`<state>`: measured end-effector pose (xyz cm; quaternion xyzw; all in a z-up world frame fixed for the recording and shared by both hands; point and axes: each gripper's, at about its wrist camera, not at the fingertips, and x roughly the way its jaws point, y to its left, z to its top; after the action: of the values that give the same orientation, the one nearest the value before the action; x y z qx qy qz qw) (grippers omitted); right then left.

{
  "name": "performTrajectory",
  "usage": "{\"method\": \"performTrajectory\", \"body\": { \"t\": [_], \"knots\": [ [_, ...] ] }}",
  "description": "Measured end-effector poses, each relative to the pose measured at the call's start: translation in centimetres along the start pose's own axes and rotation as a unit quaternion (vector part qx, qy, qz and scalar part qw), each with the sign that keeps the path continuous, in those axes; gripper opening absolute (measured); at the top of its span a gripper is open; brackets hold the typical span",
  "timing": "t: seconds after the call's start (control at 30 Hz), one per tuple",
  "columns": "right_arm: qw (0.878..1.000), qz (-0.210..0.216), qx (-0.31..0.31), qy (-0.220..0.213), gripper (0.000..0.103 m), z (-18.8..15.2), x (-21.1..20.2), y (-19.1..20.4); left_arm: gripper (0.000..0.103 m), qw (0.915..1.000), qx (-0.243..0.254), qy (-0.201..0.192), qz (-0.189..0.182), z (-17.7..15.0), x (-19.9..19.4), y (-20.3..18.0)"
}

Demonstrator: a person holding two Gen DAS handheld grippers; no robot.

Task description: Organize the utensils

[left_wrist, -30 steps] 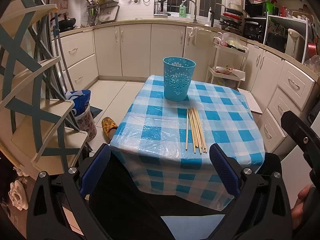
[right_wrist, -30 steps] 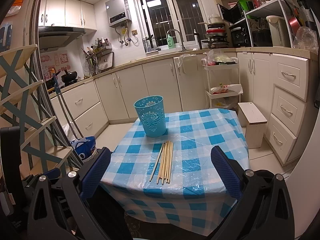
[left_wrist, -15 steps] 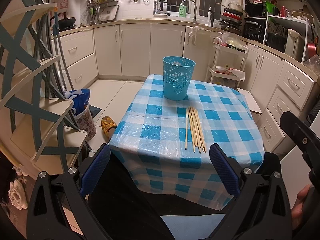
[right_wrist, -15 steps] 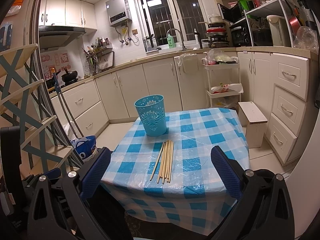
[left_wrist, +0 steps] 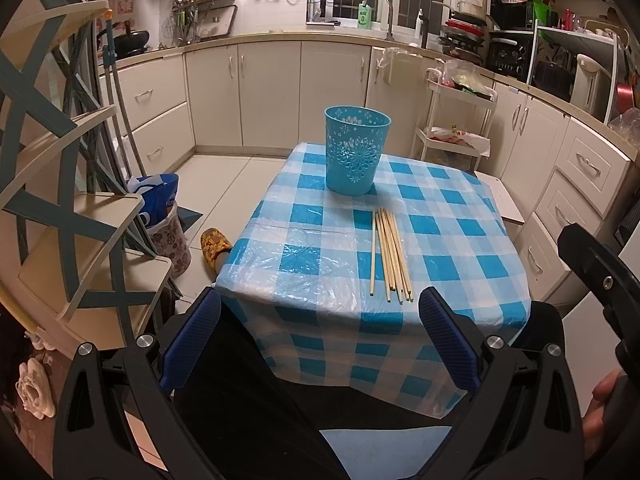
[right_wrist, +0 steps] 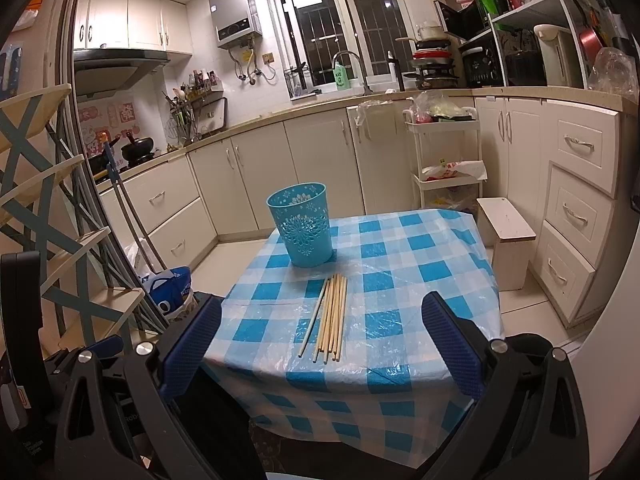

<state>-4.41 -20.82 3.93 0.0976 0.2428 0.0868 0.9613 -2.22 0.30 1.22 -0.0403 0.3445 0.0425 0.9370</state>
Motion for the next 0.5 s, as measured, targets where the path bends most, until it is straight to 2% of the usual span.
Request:
{"method": "performTrajectory", "body": {
  "t": [0.2, 0.5],
  "knots": [
    [1.000, 0.001, -0.003, 0.003, 0.096, -0.1, 0.5, -0.1, 0.095, 0.9999, -0.002, 0.010, -0.002, 0.3, 1.0, 0.3],
    [1.000, -0.011, -0.019, 0.019, 0.096, -0.6, 4.2, -1.1, 0.095, 0.9997, 0.003, 0.024, 0.004, 0.7, 4.6, 0.6]
  ]
}}
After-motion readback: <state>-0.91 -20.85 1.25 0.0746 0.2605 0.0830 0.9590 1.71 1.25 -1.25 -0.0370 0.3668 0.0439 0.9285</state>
